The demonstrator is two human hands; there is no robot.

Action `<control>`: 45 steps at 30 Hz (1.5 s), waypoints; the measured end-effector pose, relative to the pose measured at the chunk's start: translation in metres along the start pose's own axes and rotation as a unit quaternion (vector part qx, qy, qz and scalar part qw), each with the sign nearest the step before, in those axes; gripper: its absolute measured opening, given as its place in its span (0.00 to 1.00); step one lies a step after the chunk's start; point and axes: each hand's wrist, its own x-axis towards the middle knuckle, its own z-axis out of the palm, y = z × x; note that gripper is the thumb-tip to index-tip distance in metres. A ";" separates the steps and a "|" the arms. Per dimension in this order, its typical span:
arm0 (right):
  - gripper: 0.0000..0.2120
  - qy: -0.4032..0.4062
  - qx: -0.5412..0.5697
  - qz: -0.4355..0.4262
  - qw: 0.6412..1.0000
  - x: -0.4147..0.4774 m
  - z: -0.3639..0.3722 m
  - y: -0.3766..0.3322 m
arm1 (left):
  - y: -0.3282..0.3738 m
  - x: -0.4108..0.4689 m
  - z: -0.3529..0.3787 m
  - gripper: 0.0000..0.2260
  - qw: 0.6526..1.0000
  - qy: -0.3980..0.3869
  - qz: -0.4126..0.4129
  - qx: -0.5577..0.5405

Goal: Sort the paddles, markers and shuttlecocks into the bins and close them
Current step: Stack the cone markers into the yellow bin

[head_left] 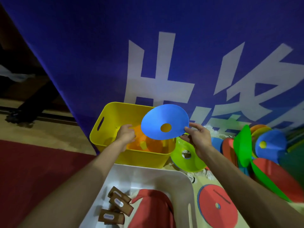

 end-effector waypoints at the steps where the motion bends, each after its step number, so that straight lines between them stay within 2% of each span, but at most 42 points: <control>1: 0.14 -0.001 -0.010 0.001 1.000 0.001 0.004 0.002 | 0.002 -0.002 -0.003 0.19 1.000 0.012 0.014 -0.005; 3: 0.13 0.003 -0.033 0.002 0.999 0.004 0.013 0.008 | 0.006 -0.005 -0.010 0.18 0.998 0.035 0.044 -0.009; 9: 0.13 -0.023 -0.095 0.018 0.995 0.017 0.041 0.022 | 0.014 -0.020 -0.031 0.12 0.992 0.040 0.115 0.009; 14: 0.13 -0.060 -0.210 0.021 0.976 0.018 0.034 0.024 | 0.015 -0.032 -0.030 0.14 0.987 0.034 0.153 0.020; 19: 0.16 -0.051 -0.194 0.004 0.980 0.017 -0.007 0.011 | 0.016 -0.043 -0.006 0.15 0.986 0.012 0.164 0.033; 26: 0.14 -0.044 -0.222 0.020 0.974 0.014 -0.092 0.008 | 0.025 -0.071 0.065 0.17 0.975 -0.046 0.209 0.057; 30: 0.10 -0.052 -0.228 0.033 0.972 0.015 -0.134 0.015 | 0.023 -0.084 0.110 0.15 0.967 -0.070 0.222 0.108; 35: 0.03 -0.054 -0.255 0.036 0.965 0.029 -0.169 0.039 | 0.013 -0.101 0.154 0.14 0.969 -0.090 0.190 0.128; 45: 0.21 -0.063 -0.366 0.045 0.927 0.066 -0.166 0.099 | -0.002 -0.126 0.181 0.13 0.984 -0.035 0.153 0.082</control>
